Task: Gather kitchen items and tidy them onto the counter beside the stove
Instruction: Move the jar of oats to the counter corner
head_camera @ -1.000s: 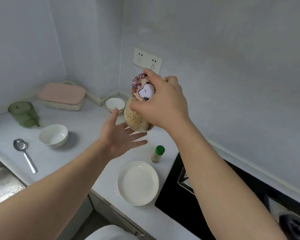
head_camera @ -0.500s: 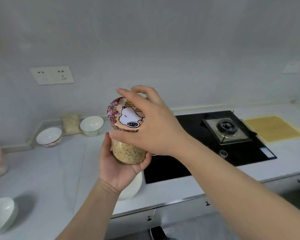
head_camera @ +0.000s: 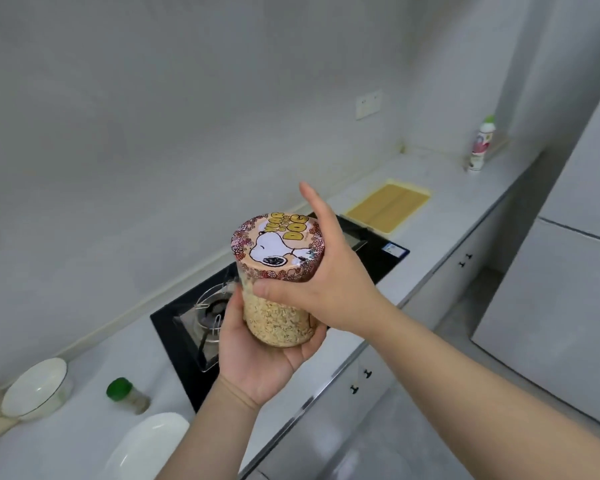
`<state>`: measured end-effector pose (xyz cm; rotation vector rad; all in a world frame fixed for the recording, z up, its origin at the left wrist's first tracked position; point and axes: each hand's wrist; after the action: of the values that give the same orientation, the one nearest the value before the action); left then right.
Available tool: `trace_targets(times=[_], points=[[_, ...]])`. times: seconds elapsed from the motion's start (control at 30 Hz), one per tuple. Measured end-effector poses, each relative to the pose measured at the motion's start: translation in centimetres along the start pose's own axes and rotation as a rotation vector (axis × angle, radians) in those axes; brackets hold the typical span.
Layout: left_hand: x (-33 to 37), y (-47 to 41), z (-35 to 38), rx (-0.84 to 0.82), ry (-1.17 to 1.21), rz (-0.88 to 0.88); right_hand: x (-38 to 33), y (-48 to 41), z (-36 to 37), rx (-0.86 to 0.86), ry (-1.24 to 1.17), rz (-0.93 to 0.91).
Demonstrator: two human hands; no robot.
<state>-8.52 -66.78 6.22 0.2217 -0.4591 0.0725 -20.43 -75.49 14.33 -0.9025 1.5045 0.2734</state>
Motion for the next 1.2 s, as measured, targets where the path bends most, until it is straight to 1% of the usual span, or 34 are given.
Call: trace_targets(times=[0.13, 0.23, 0.33, 0.47, 0.6, 0.7, 0.87, 1.0, 1.1, 1.2], points=[[-3.9, -6.4, 5.0, 0.056, -0.154, -0.030, 2.5, 0.0, -8.0, 0.149, 0.001, -0.023], [-7.5, -11.6, 8.4, 0.079, -0.240, -0.048, 4.4, -0.1, -14.4, 0.207, 0.013, -0.020], [-11.3, -17.1, 11.3, 0.117, -0.317, -0.090, 6.8, -0.5, -21.1, 0.249, 0.021, 0.000], [-15.2, -24.1, 14.0, 0.145, -0.517, -0.111, 9.5, -1.8, -29.0, 0.280, 0.069, 0.036], [-17.0, -29.1, 17.7, 0.141, -0.641, -0.150, 11.8, -3.4, -35.0, 0.288, 0.093, 0.059], [-17.2, -32.3, 19.5, 0.126, -0.695, -0.225, 13.7, -4.8, -38.1, 0.288, 0.097, 0.085], [-16.7, -37.8, 20.5, 0.054, -0.737, -0.374, 16.8, -7.6, -41.5, 0.295, 0.096, 0.126], [-16.1, -44.0, 20.0, 0.013, -0.752, -0.396, 19.9, -11.6, -43.8, 0.301, 0.115, 0.168], [-15.6, -47.8, 19.6, 0.041, -0.744, -0.379, 21.9, -14.6, -45.0, 0.263, 0.147, 0.224], [-14.6, -53.1, 19.3, 0.092, -0.771, -0.428, 24.4, -18.6, -46.3, 0.281, 0.209, 0.316]])
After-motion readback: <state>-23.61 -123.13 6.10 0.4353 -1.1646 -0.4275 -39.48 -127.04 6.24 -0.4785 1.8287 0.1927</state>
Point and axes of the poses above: each hand's wrist, its own y-axis away from the middle knuckle, its own z-axis out of the palm, x = y × z, and after that the axes turned 1 degree about x, right-handed
